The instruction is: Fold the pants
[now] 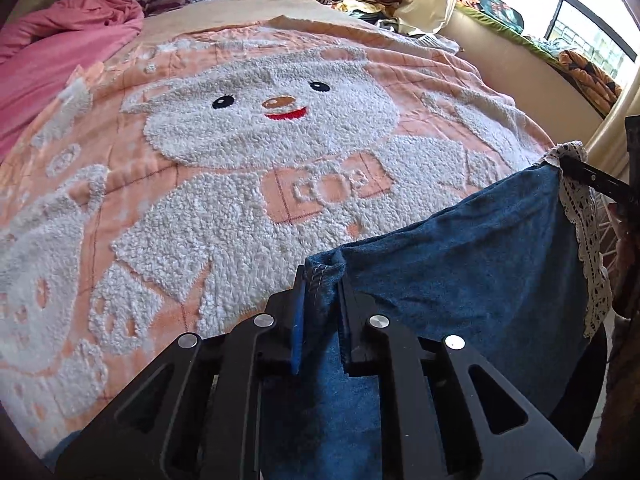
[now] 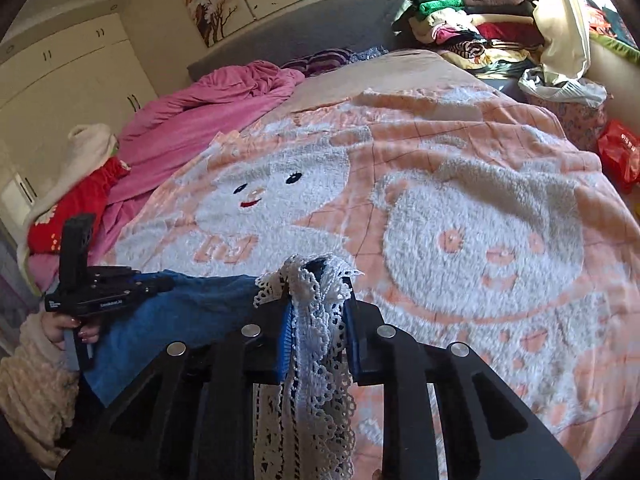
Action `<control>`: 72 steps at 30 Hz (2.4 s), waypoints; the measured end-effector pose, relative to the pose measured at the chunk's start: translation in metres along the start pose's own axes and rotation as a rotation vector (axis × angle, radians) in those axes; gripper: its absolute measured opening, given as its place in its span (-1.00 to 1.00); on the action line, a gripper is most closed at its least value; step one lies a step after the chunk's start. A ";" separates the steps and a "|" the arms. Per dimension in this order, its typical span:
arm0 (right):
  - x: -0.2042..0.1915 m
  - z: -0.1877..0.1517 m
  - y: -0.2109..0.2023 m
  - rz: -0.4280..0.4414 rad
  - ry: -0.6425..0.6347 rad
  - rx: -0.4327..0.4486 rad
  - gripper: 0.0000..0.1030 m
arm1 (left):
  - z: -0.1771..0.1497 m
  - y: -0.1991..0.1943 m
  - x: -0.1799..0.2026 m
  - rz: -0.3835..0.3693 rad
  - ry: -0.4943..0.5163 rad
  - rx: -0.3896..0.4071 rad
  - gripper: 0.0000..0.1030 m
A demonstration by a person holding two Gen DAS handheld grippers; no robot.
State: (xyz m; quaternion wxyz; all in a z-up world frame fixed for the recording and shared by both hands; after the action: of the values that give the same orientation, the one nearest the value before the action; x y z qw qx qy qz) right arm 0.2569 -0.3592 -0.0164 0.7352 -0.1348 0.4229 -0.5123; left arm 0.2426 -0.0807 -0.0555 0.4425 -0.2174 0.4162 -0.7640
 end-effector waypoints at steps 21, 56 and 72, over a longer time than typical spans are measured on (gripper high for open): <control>0.035 -0.022 -0.027 -0.169 0.161 0.062 0.20 | -0.010 -0.021 -0.001 0.141 -0.027 0.061 -0.19; 0.023 -0.144 -0.063 -0.181 0.189 -0.048 -0.61 | -0.172 -0.118 -0.053 0.399 -0.307 0.043 0.03; 0.001 -0.152 -0.106 -0.313 0.151 0.086 0.03 | -0.176 -0.149 -0.053 0.427 -0.385 0.113 0.11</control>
State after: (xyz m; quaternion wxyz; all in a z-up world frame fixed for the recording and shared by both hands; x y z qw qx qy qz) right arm 0.0742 -0.3710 -0.0424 0.6177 -0.1286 0.4281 -0.6470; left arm 0.0727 0.0822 -0.0284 0.6754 -0.2409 0.3177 -0.6204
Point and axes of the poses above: each gripper's, at about its wrist camera, not at the fingertips, and y roughly the way its jaws point, x to its right, z to its top, the point moved 2 cm from there along y, roughly the way its jaws point, and after that the axes turned 15 degrees about y, right-handed, at the moved point
